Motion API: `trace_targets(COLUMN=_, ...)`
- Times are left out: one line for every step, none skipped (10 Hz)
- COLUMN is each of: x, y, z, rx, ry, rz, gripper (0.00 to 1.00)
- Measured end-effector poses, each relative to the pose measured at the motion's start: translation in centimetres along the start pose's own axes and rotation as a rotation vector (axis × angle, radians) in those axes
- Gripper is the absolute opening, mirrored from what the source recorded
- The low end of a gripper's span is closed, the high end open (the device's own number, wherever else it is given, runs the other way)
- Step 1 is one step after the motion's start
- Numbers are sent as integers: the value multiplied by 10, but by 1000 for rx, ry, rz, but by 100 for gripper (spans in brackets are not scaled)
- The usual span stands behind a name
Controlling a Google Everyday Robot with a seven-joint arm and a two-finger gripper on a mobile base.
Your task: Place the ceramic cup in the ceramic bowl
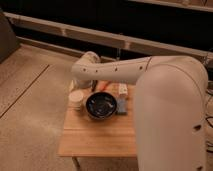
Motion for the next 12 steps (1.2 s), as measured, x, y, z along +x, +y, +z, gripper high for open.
trace_targets(x=3, y=-3, z=3, rx=47, ry=20, rz=-14, gripper=65)
trace_targets(x=2, y=-5, z=4, rx=68, ry=28, rz=-16, gripper=65)
trace_targets(x=0, y=-11, z=5, rx=92, ry=35, rz=-7, gripper=65)
trace_targets(x=-1, y=-17, z=8, rx=111, ry=43, rz=6, gripper=65)
trace_targets(x=-1, y=-19, z=13, rx=122, ry=55, rz=11, gripper=65)
trace_targets(x=0, y=-18, z=20, rx=130, ry=70, rz=14, gripper=65)
trace_targets(x=1, y=-15, z=25, rx=131, ry=84, rz=17, gripper=65)
trace_targets(x=3, y=-11, z=34, rx=134, ry=105, rz=13, gripper=65)
trace_targets(x=4, y=-8, z=40, rx=135, ry=118, rz=10, gripper=65)
trace_targets(x=6, y=-6, z=46, rx=139, ry=134, rz=3, gripper=65)
trace_targets(x=7, y=-5, z=50, rx=146, ry=148, rz=1, gripper=65)
trace_targets(x=8, y=-7, z=53, rx=154, ry=161, rz=5, gripper=65)
